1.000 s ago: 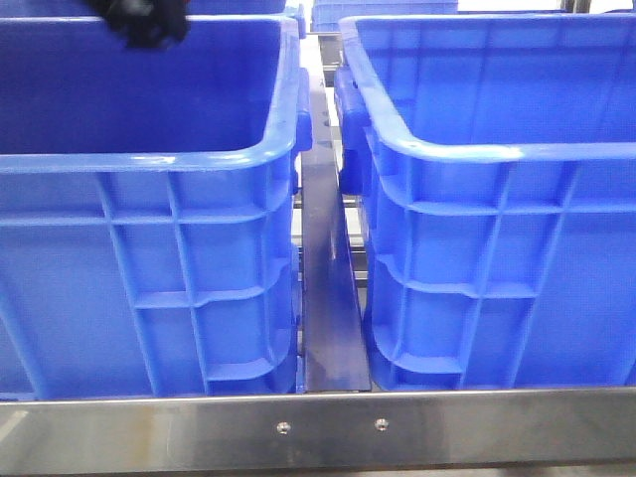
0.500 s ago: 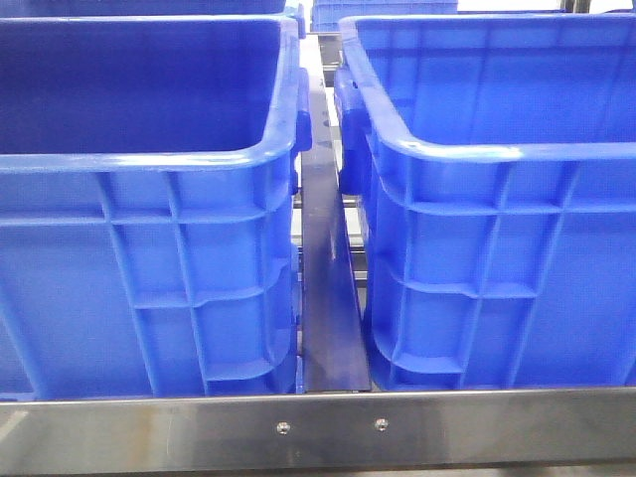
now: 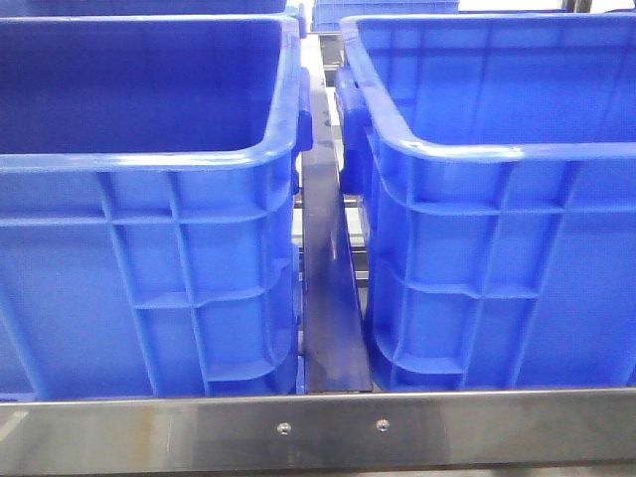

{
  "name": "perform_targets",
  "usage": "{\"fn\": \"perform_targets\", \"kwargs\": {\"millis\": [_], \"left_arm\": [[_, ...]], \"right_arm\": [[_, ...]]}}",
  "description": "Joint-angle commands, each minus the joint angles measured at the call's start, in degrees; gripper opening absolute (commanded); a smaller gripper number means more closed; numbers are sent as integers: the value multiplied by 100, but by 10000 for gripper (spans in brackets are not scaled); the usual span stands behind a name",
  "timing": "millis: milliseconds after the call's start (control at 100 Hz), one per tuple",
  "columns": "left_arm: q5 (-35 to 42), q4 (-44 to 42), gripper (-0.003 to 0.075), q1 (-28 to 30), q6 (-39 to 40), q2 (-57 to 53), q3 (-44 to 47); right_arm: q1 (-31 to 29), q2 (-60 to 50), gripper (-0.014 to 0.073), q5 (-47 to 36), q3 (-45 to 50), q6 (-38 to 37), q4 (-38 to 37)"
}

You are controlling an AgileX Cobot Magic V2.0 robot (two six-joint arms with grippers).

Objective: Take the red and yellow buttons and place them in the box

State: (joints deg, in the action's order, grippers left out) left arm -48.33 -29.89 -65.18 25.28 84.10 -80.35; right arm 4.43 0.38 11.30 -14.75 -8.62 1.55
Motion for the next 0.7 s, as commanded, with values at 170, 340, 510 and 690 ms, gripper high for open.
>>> {"fn": "perform_targets", "kwargs": {"millis": [170,340,510,690], "left_arm": [[350,-150,-19,-49,-4,-253,-161],[350,-150,-19,-49,-4,-253,-161],[350,-150,-19,-49,-4,-253,-161],[358,-150,-19,-49,-4,-253,-161]], "right_arm": [[-13,1468,-69,1913,-2113,-25,-6],[-13,2401,-69,2729,-2993,-25,250],[-13,2925,-68,2694,-3178,-25,390],[-13,3113,55,2793,-3178,-25,551]]}}
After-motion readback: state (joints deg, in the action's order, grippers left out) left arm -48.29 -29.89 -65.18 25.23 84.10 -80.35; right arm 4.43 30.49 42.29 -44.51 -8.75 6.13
